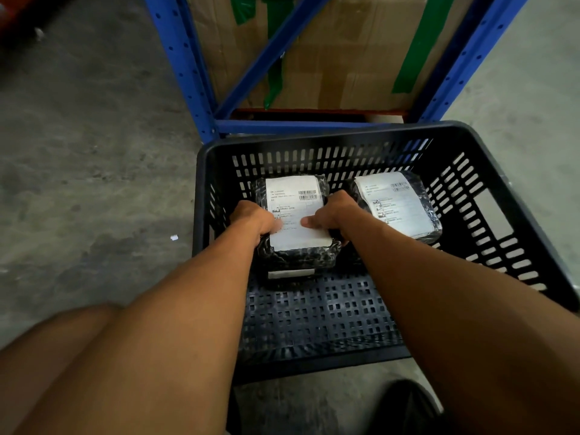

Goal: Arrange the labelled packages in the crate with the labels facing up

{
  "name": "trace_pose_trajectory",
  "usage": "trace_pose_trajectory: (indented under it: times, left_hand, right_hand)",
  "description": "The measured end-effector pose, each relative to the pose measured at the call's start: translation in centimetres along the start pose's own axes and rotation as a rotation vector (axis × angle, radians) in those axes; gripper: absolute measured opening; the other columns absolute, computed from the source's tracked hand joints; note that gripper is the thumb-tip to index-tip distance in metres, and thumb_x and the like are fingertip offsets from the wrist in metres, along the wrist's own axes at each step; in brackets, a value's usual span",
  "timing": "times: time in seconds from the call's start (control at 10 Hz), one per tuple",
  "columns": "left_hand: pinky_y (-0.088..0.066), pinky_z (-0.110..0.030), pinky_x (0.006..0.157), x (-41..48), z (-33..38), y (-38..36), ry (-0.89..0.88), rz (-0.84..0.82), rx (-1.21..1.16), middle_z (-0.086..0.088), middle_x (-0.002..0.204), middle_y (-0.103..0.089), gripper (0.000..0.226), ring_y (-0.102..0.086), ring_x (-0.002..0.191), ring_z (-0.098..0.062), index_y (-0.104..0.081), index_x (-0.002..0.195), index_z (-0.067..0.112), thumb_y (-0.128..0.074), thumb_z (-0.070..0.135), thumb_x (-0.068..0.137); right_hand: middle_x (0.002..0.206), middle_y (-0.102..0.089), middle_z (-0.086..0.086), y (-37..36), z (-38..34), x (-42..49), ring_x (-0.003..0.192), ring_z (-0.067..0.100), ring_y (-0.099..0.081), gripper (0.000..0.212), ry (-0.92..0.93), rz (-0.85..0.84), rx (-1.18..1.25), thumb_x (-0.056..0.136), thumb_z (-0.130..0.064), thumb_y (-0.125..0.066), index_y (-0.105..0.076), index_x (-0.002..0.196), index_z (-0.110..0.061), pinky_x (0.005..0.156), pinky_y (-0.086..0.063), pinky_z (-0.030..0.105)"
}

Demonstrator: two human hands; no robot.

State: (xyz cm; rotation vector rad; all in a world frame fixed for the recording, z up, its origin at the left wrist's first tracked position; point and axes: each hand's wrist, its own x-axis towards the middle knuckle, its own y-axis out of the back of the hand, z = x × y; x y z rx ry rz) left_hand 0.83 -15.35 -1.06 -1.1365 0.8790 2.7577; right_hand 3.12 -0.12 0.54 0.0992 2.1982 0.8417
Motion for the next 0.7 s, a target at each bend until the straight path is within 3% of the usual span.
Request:
trace_pose_trajectory:
  times: [0.1, 0.3, 0.4, 0.5, 0.6, 0.7]
  left_hand:
    - [-0.048, -0.027, 0.081, -0.9, -0.1, -0.5, -0.063, 0.090, 0.100, -0.014, 0.128, -0.066, 0.043, -0.064, 0.116, -0.030, -0.064, 0.123, 0.001, -0.080, 0.010, 0.083]
    - [-0.054, -0.032, 0.090, -2.7, -0.1, -1.5, -0.152, 0.241, 0.276, -0.014, 0.129, -0.066, 0.027, -0.064, 0.117, -0.030, -0.065, 0.125, 0.006, -0.059, 0.009, 0.098]
    - [-0.051, -0.028, 0.078, -3.3, 0.0, -1.5, -0.202, 0.284, 0.375, -0.015, 0.125, -0.066, 0.026, -0.065, 0.114, -0.030, -0.064, 0.123, 0.004, -0.055, 0.003, 0.099]
    - [-0.055, -0.035, 0.088, -3.9, 0.3, -1.2, -0.223, 0.322, 0.410, -0.018, 0.126, -0.065, 0.032, -0.063, 0.116, -0.035, -0.064, 0.125, 0.003, -0.053, -0.003, 0.096]
    - [-0.058, -0.040, 0.086, -4.4, 0.8, -0.8, -0.243, 0.354, 0.402, -0.018, 0.125, -0.065, 0.030, -0.065, 0.109, -0.034, -0.066, 0.122, 0.004, -0.053, -0.003, 0.096]
    - [-0.049, -0.031, 0.056, -4.9, 1.6, -0.5, -0.270, 0.439, 0.372, -0.014, 0.111, -0.068, 0.019, -0.060, 0.076, -0.024, -0.068, 0.107, 0.006, -0.054, -0.002, 0.096]
  right_hand:
    - [0.123, -0.063, 0.014, -0.5, 0.5, -0.4, 0.114, 0.031, -0.060, 0.069, 0.017, 0.079, -0.017, 0.069, -0.035, -0.087, -0.054, 0.122, -0.005, 0.090, -0.050, 0.040]
    - [0.122, -0.063, 0.015, -1.5, 0.8, -2.3, 0.112, 0.029, -0.061, 0.060, 0.099, 0.212, -0.176, 0.080, -0.043, -0.075, -0.053, 0.122, -0.005, 0.084, -0.049, 0.035]
    - [0.118, -0.065, 0.014, -1.2, 0.9, -3.2, 0.105, 0.028, -0.062, 0.053, 0.139, 0.207, -0.223, 0.083, -0.041, -0.073, -0.056, 0.119, -0.005, 0.073, -0.043, 0.032]
    - [0.111, -0.067, 0.014, -0.6, 1.0, -3.7, 0.094, 0.027, -0.062, 0.035, 0.176, 0.224, -0.232, 0.086, -0.028, -0.071, -0.061, 0.110, -0.005, 0.072, -0.044, 0.031]
    - [0.104, -0.068, 0.015, 0.5, 0.8, -4.1, 0.094, 0.030, -0.065, 0.012, 0.209, 0.309, -0.255, 0.088, -0.009, -0.063, -0.063, 0.098, -0.003, 0.071, -0.046, 0.032]
    - [0.085, -0.066, 0.010, 1.8, 0.4, -4.3, 0.063, 0.018, -0.057, 0.020, 0.252, 0.400, -0.233, 0.088, -0.004, -0.060, -0.055, 0.069, -0.008, 0.059, -0.044, 0.028]
